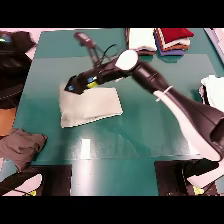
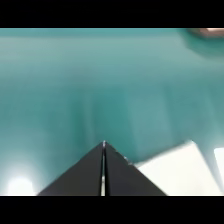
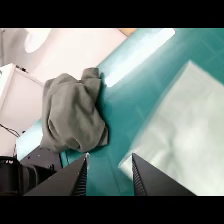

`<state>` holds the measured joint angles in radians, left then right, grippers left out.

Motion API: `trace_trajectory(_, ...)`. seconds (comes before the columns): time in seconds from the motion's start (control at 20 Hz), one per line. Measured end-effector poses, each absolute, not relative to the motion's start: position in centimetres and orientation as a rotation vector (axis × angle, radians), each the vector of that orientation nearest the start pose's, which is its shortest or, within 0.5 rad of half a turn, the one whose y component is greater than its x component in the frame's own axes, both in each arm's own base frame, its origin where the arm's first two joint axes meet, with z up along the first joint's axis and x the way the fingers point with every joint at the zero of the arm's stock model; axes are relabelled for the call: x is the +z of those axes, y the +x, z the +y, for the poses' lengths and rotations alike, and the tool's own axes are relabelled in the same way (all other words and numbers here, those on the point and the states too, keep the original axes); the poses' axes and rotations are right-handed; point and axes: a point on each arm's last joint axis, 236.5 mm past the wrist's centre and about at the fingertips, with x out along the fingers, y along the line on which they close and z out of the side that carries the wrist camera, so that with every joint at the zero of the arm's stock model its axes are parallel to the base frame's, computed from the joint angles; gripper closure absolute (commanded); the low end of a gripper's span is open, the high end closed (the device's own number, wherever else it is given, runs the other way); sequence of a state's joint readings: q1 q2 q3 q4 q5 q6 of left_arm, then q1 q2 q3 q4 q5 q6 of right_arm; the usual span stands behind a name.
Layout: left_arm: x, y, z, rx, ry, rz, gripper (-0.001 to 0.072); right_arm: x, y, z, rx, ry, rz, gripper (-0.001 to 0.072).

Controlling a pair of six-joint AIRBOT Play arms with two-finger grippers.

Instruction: Fold the shirts.

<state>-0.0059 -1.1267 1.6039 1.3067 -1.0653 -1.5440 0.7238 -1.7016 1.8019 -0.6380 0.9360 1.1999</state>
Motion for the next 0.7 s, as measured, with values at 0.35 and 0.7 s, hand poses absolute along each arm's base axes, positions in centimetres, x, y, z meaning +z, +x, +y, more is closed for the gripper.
trace_trajectory(0.35, 29.3, 41.0, -6.1, -0.214, -0.108, 0.569, 0.0686, 13.3, 37.2, 43.0, 1.130, 0.205, 0.872, 0.0410)
trace_trajectory(0.7, 29.4, 40.3, -10.2, -0.314, -0.070, 0.564, 0.0685, 2.9, 41.1, 27.0, 0.798, 0.361, 1.154, 0.0187)
